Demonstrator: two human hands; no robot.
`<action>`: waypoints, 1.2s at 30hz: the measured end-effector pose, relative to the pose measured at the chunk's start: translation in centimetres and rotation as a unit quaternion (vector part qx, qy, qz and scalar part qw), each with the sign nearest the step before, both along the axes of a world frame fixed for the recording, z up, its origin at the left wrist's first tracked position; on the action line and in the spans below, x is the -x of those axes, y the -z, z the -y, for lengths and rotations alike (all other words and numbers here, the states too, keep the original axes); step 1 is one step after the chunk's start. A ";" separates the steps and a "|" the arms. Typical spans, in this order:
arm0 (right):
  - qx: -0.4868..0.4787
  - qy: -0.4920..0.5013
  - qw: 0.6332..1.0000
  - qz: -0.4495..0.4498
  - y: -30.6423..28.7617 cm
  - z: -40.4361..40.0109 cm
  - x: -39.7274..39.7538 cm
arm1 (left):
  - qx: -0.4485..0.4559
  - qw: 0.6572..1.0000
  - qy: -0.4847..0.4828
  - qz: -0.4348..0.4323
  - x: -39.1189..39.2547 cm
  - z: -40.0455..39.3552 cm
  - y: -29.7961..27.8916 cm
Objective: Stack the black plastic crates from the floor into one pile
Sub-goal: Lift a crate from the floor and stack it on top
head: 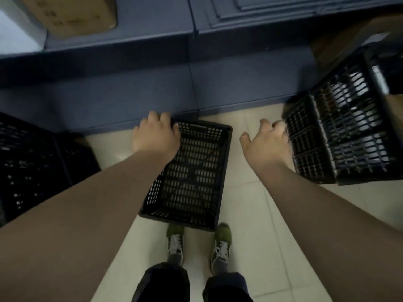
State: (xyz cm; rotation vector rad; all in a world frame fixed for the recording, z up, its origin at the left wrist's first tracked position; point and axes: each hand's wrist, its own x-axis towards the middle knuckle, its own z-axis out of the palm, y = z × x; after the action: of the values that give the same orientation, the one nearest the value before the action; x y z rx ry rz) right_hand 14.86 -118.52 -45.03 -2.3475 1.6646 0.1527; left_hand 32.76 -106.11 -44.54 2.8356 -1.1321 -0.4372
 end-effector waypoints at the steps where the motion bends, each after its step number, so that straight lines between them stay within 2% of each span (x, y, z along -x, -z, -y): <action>1: -0.006 -0.010 1.000 -0.005 1.8 -0.2 -0.3 | -0.010 1.000 -0.008 -0.010 0.2 -0.5 1.8; 10: -0.063 -0.049 0.997 -0.007 21.1 -4.0 -3.0 | -0.053 0.998 -0.039 -0.021 -0.5 -4.1 20.1; 15: -0.069 -0.029 0.996 -0.046 30.8 -5.9 -2.1 | -0.054 0.996 -0.059 -0.028 -2.3 -5.6 29.8; 20: -0.073 0.004 0.995 -0.068 37.9 -7.0 -1.4 | -0.057 0.992 -0.100 -0.046 -3.9 -7.6 37.1; 24: -0.083 0.008 0.994 -0.071 41.2 -7.1 -1.2 | -0.039 0.984 -0.145 -0.097 -4.7 -8.6 40.8; 28: -0.078 0.029 0.993 -0.080 42.2 -6.3 -1.3 | -0.063 0.980 -0.136 -0.128 -6.2 -8.8 42.4; 31: -0.069 0.025 0.995 -0.060 42.1 -6.2 -1.1 | -0.107 0.983 -0.089 -0.122 -7.8 -8.8 42.7; 36: -0.077 0.009 0.997 -0.016 39.6 -6.6 -0.6 | -0.107 0.981 -0.084 -0.137 -7.6 -9.4 40.2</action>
State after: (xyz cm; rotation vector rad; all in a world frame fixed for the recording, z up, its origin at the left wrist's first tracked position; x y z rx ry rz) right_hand 15.47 -111.96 -84.66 -2.2275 1.6250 0.3045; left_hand 40.37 -96.68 -84.76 2.8939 -0.8327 -0.9528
